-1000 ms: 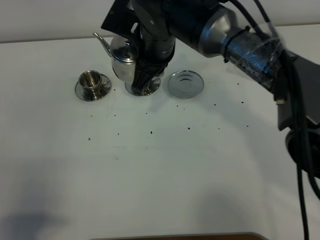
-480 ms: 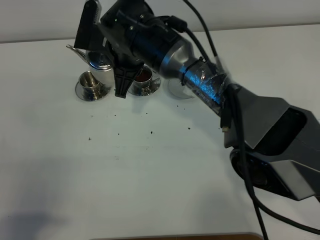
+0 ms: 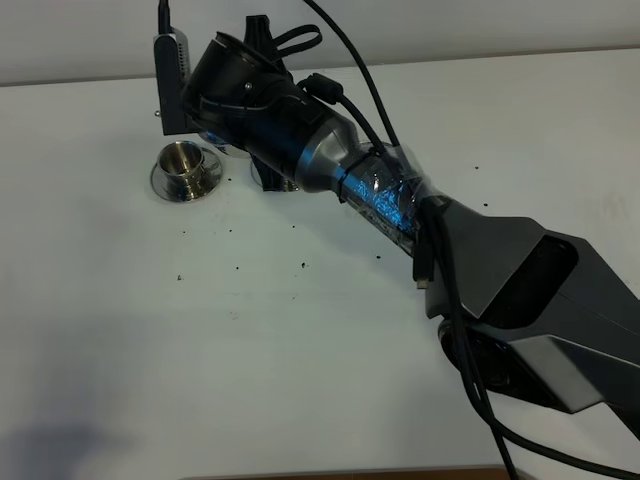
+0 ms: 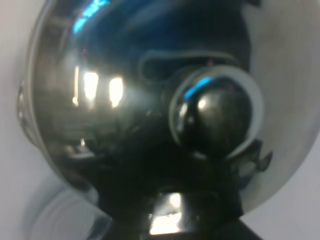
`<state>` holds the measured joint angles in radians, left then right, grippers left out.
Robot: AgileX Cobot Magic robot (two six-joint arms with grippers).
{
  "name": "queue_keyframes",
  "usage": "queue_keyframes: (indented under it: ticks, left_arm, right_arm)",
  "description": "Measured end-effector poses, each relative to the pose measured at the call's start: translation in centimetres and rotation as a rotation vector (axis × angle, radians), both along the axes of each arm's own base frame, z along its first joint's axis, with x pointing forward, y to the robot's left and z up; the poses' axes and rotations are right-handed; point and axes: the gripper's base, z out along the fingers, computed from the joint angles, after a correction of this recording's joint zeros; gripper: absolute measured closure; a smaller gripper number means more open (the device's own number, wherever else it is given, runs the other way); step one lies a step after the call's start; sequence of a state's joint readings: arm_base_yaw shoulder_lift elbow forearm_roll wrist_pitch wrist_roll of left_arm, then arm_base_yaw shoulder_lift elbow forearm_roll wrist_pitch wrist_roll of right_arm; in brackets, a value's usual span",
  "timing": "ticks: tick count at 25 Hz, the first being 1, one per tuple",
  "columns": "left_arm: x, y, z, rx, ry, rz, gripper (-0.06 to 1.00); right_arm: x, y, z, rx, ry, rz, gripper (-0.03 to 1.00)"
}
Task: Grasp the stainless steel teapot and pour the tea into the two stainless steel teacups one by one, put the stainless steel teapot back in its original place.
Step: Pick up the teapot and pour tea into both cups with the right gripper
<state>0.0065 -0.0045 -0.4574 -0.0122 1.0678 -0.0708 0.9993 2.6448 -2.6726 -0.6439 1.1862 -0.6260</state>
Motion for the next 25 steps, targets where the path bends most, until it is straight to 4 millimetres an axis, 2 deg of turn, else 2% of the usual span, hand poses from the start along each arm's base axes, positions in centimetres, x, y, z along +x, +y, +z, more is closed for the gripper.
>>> queue_keyframes:
  ticks: [5, 15, 25]
  left_arm:
    - [0.0, 0.0, 0.0, 0.001, 0.0, -0.001, 0.56]
    - [0.0, 0.0, 0.0, 0.001, 0.0, -0.001, 0.56]
    - [0.0, 0.0, 0.0, 0.002, 0.0, -0.001, 0.56]
  right_arm:
    - [0.5, 0.3, -0.4, -0.02, -0.063, 0.028, 0.78]
    - [1.0, 0.3, 0.0, -0.068, -0.146, 0.066, 0.78]
    - [1.5, 0.5, -1.4, -0.166, -0.204, 0.114, 0.78]
